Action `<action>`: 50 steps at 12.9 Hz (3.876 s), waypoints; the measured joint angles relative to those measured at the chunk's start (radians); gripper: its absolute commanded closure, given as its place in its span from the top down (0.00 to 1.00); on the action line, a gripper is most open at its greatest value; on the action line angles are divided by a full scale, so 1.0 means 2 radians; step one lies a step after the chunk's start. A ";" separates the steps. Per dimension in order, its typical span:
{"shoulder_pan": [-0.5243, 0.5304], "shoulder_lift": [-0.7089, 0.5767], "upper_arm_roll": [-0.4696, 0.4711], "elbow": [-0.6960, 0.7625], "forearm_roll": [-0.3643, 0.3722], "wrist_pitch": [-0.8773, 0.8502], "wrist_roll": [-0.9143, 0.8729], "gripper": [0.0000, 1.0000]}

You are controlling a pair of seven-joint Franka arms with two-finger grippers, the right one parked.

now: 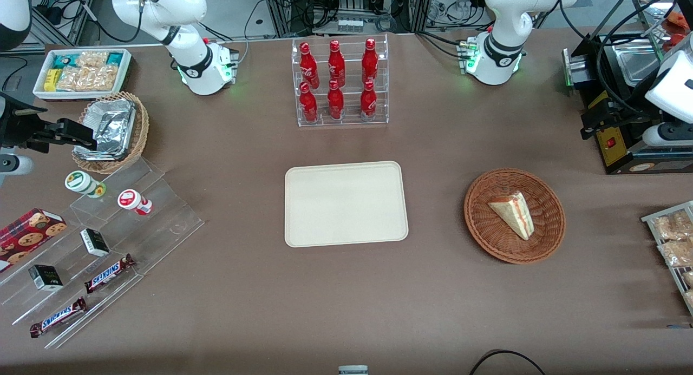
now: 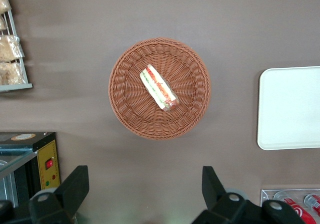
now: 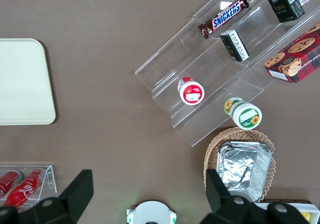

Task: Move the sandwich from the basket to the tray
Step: 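Move the left gripper over the wrapped sandwich in the wicker basket, then lower the left gripper and close it on the wrapped sandwich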

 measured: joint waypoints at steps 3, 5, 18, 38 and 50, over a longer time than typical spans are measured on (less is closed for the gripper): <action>0.000 0.002 0.000 0.001 0.000 -0.001 0.010 1.00; 0.000 0.011 0.000 0.000 0.001 0.000 0.011 1.00; -0.006 0.042 -0.002 -0.270 0.003 0.352 -0.146 1.00; -0.026 0.091 -0.001 -0.412 0.003 0.558 -0.261 1.00; -0.025 0.106 0.011 -0.410 0.003 0.592 -0.262 0.83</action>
